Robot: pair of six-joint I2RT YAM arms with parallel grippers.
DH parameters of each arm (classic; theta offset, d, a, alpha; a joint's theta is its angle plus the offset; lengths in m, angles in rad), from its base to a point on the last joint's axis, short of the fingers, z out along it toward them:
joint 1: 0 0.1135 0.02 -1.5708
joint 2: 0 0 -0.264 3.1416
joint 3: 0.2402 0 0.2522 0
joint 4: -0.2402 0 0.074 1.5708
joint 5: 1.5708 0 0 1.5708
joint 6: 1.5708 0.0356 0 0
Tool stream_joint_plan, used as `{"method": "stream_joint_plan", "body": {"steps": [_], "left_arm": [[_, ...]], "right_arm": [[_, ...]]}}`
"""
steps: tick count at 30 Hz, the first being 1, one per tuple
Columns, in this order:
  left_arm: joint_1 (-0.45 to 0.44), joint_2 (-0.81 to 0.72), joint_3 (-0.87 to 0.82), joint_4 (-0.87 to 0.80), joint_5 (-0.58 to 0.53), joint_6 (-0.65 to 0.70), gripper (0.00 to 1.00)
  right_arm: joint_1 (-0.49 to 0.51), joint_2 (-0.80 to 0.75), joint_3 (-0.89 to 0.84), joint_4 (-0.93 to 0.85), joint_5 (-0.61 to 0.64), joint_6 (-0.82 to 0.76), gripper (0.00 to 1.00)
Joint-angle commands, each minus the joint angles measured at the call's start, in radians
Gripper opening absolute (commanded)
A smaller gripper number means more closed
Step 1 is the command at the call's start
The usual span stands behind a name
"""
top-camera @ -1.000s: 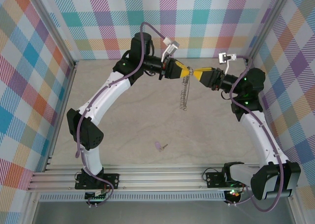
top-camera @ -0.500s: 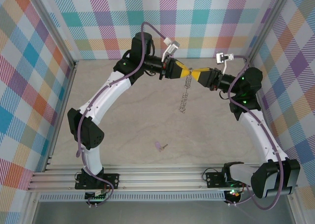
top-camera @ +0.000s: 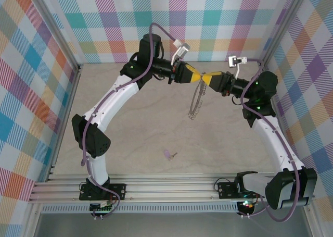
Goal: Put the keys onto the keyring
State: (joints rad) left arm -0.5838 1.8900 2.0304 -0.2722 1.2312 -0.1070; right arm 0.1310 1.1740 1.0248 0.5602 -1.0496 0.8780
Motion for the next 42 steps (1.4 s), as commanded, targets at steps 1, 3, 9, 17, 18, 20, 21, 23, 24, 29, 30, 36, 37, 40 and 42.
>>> {"method": "stream_joint_plan", "body": {"steps": [1,3,9,17,18,20,21,23,24,29,30,36,37,40,42], "left_arm": [[0.001,0.001,0.045,0.007,0.021,0.017,0.0],[0.0,0.001,0.045,0.008,0.019,0.018,0.0],[-0.002,0.001,0.047,0.005,0.021,0.018,0.0],[-0.004,-0.014,0.025,0.018,-0.029,-0.007,0.05],[-0.002,-0.02,0.008,0.049,-0.035,-0.031,0.08],[0.001,-0.042,-0.05,0.161,-0.057,-0.11,0.14],[0.003,-0.053,-0.088,0.221,-0.072,-0.147,0.16],[0.011,-0.087,-0.179,0.387,-0.121,-0.256,0.2],[0.014,-0.101,-0.227,0.473,-0.147,-0.313,0.22],[0.027,-0.176,-0.416,0.756,-0.31,-0.487,0.3],[0.027,-0.188,-0.441,0.778,-0.341,-0.499,0.32],[0.027,-0.226,-0.56,0.965,-0.464,-0.603,0.4],[0.027,-0.225,-0.57,0.985,-0.478,-0.623,0.41],[0.027,-0.214,-0.593,1.083,-0.495,-0.704,0.43],[0.025,-0.21,-0.611,1.146,-0.513,-0.744,0.43]], "right_arm": [[0.009,0.003,0.009,0.034,-0.024,-0.007,0.15],[0.009,0.002,0.008,0.033,-0.022,-0.008,0.14],[0.012,0.008,0.01,0.039,-0.023,-0.008,0.09],[0.012,-0.006,-0.009,0.057,0.076,-0.024,0.0],[0.012,-0.005,-0.011,0.062,0.086,-0.022,0.0],[0.01,-0.004,-0.011,0.063,0.103,-0.017,0.0],[0.01,-0.001,-0.012,0.097,0.111,-0.013,0.0],[0.01,0.002,-0.009,0.115,0.122,-0.004,0.0],[0.01,0.003,-0.008,0.12,0.125,-0.001,0.0],[0.01,0.018,-0.004,0.16,0.133,0.032,0.0],[0.01,0.021,-0.006,0.171,0.137,0.039,0.0],[0.01,0.035,-0.045,0.283,0.174,0.102,0.0],[0.012,0.041,-0.052,0.315,0.182,0.12,0.0],[0.012,0.06,-0.072,0.404,0.205,0.174,0.0],[0.013,0.072,-0.082,0.452,0.22,0.202,0.0]]}}
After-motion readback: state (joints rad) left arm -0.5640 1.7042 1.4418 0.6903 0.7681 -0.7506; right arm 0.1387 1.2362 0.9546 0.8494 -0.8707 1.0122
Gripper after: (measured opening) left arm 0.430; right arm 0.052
